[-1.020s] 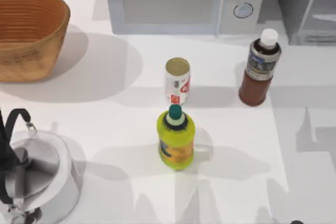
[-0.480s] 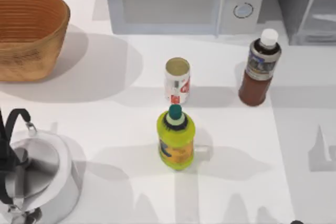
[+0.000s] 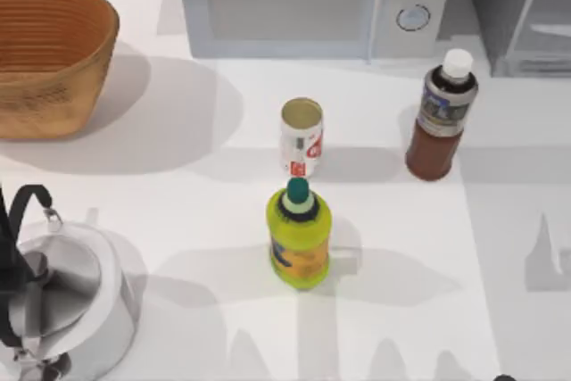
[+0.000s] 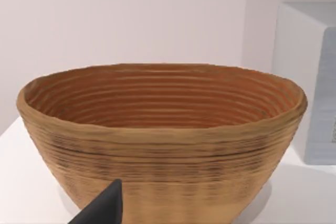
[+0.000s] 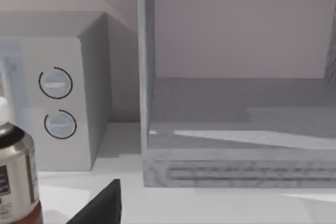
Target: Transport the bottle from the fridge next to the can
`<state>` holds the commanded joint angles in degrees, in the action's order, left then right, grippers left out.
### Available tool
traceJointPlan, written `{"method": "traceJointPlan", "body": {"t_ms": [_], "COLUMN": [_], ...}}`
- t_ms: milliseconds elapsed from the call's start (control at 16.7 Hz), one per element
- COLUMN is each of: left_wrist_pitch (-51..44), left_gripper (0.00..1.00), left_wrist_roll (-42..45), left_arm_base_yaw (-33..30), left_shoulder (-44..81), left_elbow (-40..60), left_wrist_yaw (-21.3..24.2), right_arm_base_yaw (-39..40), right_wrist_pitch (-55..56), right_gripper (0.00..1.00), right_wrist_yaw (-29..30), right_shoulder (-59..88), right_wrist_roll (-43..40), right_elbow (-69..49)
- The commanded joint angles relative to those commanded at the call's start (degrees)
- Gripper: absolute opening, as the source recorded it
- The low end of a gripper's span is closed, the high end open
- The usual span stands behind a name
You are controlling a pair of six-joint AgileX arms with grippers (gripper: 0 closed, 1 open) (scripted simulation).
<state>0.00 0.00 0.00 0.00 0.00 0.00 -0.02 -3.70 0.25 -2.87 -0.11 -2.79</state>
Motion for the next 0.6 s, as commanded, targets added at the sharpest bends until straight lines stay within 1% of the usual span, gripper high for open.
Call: {"method": "traceJointPlan", "body": {"t_ms": [120,240,600], "left_wrist_pitch": [0.0,0.0,0.0], "left_gripper": [1.0,1.0,1.0], "left_wrist_roll": [0.0,0.0,0.0], "left_arm_base_yaw": [0.0,0.0,0.0], "left_shoulder": [0.0,0.0,0.0], "left_elbow": [0.0,0.0,0.0], "left_wrist_yaw": [0.0,0.0,0.0], "right_arm_base_yaw": [-0.09,-0.08,0.05], "right_wrist_pitch": [-5.51,-13.4,-44.36], "right_gripper": [1.0,1.0,1.0], "right_wrist_yaw": [0.05,0.0,-0.3], "right_shoulder": [-3.72,-8.28,-23.93], "right_wrist_roll": [-0.1,-0.19,-0.34], "right_elbow": [-3.1,-6.86,-19.59]}}
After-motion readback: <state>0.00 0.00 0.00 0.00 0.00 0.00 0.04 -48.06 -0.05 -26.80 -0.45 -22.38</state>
